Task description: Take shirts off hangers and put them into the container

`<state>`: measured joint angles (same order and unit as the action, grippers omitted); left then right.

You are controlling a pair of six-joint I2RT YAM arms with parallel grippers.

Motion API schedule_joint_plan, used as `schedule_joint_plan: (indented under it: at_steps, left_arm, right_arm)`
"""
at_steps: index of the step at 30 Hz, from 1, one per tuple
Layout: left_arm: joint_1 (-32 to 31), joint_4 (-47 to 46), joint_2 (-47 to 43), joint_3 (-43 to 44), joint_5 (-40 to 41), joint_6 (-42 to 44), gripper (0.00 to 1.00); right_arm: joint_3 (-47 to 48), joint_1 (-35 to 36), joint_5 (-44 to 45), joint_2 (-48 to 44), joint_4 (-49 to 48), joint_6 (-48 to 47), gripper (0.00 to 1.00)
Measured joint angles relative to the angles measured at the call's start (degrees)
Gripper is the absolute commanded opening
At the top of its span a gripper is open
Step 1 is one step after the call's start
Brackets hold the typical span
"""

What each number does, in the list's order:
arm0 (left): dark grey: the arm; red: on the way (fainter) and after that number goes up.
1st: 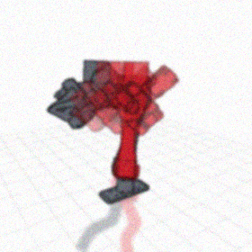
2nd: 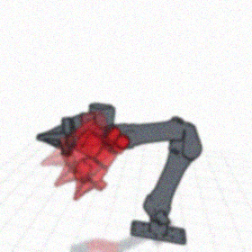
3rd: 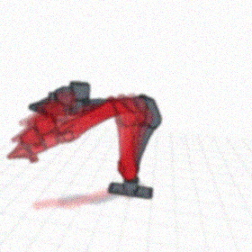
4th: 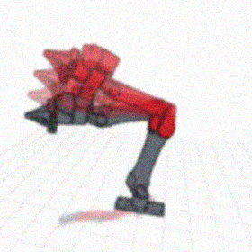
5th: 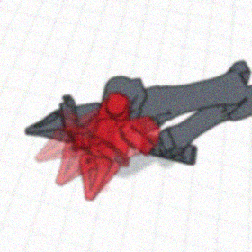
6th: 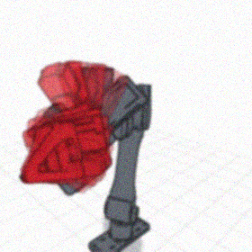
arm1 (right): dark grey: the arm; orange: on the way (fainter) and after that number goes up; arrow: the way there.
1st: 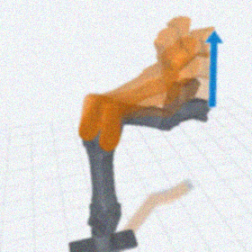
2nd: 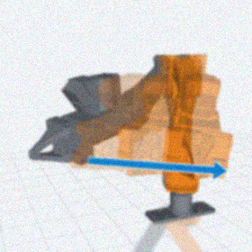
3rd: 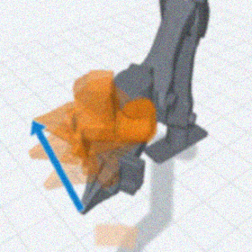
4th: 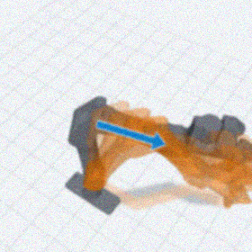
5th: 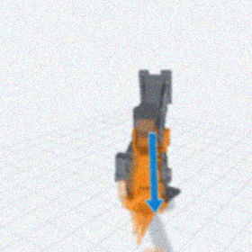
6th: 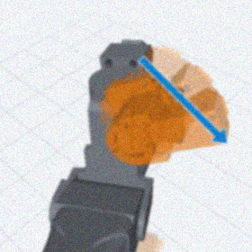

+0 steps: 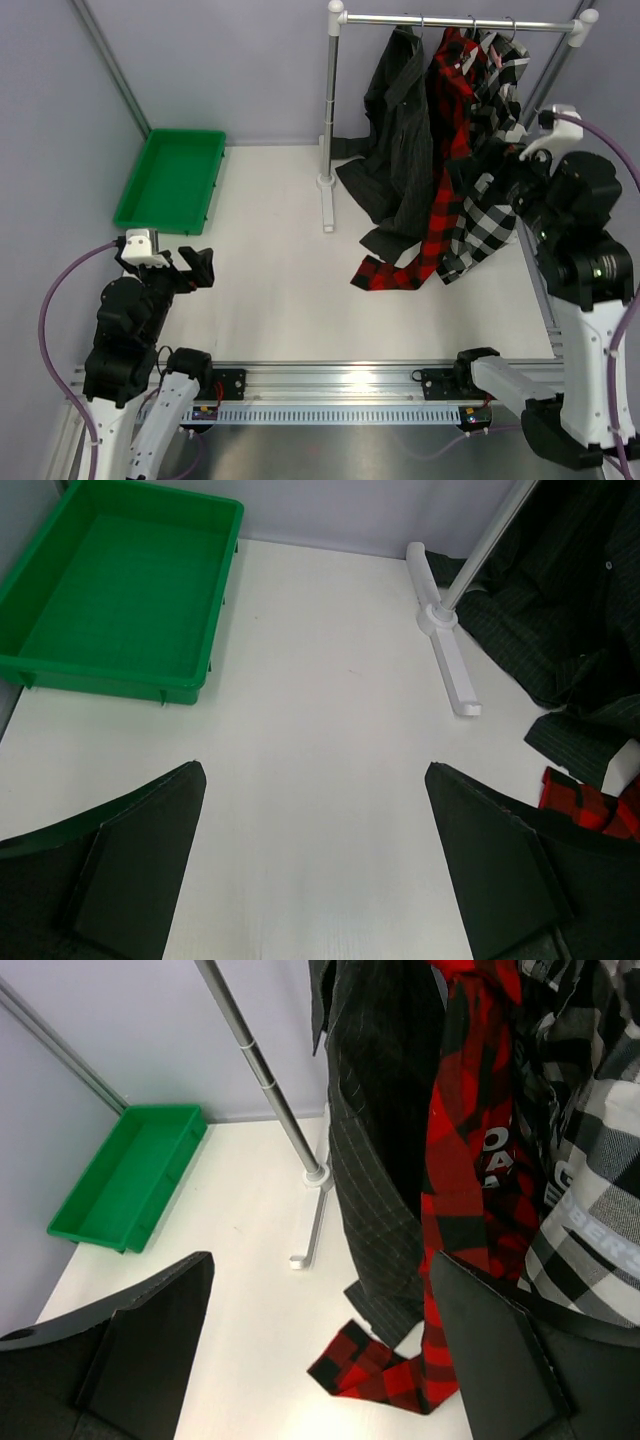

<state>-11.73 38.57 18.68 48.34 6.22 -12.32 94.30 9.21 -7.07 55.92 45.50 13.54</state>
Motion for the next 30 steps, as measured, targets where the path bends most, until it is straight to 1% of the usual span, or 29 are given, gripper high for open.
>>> schedule_joint_plan:
  at_steps: [3, 7, 12, 17, 18, 20, 23, 24, 25, 30]
  left_arm:
    - [-0.5, -1.1, -0.8, -2.1, 0.0, -0.1, 0.99]
    - [-0.9, -1.4, -1.9, -4.2, 0.0, -0.4, 0.99]
    - [-1.1, -1.6, -2.6, -5.0, 0.0, -0.9, 0.99]
    - [-1.3, -2.3, -3.2, -5.6, 0.0, -1.3, 0.99]
    - [-1.4, -2.2, -3.3, -5.7, 0.0, -1.3, 0.99]
    - [-1.4, -2.2, -3.3, -5.8, 0.0, -1.3, 0.99]
    - [-1.5, -2.2, -3.3, -5.8, 0.0, -1.4, 0.99]
    - [-1.5, -2.2, -3.3, -5.8, 0.0, -1.5, 0.99]
    - [-1.5, -2.3, -3.3, -5.8, 0.0, -1.5, 0.99]
    - [-1.5, -2.2, -3.3, -5.8, 0.0, -1.7, 0.99]
  right_arm:
    - [5.9, 0.6, 0.9, 7.8, 0.1, -0.1, 0.99]
    - [15.2, 5.2, 5.6, 18.5, 0.5, -1.6, 0.97]
    - [27.0, 8.9, 12.1, 31.1, 1.2, -4.2, 0.88]
    - [33.5, 9.9, 17.7, 39.7, 1.2, -6.1, 0.78]
    - [34.3, 9.9, 18.6, 41.2, 1.1, -6.3, 0.72]
    - [36.3, 9.9, 19.9, 44.0, 1.4, -6.9, 0.68]
    - [38.8, 9.9, 21.2, 47.6, 1.5, -7.6, 0.58]
    - [39.1, 9.9, 21.6, 48.2, 1.5, -7.8, 0.55]
    - [39.1, 9.9, 21.7, 48.7, 1.5, -8.0, 0.49]
    - [39.4, 9.9, 23.1, 49.4, 1.2, -9.4, 0.31]
